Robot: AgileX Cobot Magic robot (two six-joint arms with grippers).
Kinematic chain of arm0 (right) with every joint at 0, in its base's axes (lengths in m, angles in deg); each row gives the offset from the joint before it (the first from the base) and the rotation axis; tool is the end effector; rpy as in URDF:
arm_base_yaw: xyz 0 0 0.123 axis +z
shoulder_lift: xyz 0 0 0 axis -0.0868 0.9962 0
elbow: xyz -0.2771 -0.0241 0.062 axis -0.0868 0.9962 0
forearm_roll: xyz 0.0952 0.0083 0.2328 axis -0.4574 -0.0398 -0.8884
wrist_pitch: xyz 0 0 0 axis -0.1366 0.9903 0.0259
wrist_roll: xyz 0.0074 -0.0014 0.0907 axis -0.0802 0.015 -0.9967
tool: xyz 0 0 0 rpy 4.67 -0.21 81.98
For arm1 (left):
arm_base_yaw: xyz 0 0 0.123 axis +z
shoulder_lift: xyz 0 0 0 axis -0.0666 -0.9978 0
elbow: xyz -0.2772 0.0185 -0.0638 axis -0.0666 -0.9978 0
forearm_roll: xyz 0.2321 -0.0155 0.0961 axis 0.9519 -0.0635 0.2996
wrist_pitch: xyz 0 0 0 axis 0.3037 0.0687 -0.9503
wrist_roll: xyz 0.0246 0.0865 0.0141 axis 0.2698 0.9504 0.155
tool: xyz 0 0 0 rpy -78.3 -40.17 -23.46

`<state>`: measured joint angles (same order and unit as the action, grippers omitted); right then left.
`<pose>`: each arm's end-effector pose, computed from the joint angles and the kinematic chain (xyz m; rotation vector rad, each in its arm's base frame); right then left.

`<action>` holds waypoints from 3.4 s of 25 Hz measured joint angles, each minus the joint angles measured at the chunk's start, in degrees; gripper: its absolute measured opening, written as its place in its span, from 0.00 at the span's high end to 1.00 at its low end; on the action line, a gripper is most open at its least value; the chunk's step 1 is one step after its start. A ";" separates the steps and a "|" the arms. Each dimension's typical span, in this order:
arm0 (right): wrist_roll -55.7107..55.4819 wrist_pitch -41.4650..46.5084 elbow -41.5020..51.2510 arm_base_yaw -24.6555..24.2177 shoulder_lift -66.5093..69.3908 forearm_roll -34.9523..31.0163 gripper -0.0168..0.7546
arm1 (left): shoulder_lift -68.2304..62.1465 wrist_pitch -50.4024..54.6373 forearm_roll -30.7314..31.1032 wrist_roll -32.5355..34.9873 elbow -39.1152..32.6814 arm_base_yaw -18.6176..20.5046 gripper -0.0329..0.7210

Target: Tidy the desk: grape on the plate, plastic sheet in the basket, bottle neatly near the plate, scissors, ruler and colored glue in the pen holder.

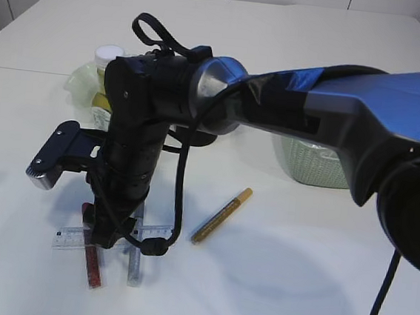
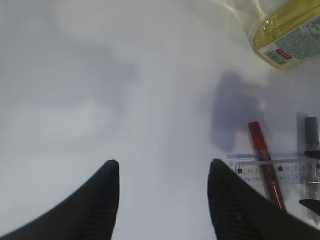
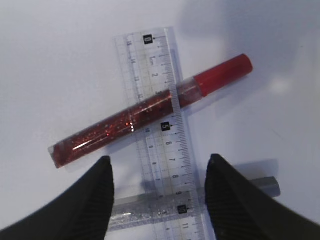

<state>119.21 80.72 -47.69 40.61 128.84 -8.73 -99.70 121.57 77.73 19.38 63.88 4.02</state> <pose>0.3310 0.3608 0.1553 -1.9643 2.1228 0.2771 0.2688 -0.0072 0.2680 -0.2240 2.6794 -0.1763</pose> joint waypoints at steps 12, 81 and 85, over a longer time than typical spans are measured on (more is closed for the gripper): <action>-0.22 0.00 0.00 0.13 1.81 1.02 0.38 | 0.00 -0.13 0.00 0.00 0.00 0.00 0.41; -0.99 -0.57 -0.94 0.13 3.51 1.73 0.55 | 0.00 -0.13 0.00 0.00 0.00 0.00 0.41; -0.99 -0.57 -0.94 0.13 3.51 1.73 0.58 | 0.00 -0.13 0.00 0.00 0.00 0.00 0.41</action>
<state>118.22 80.14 -48.64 40.73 132.35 -7.00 -99.70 121.44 77.73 19.38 63.88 4.02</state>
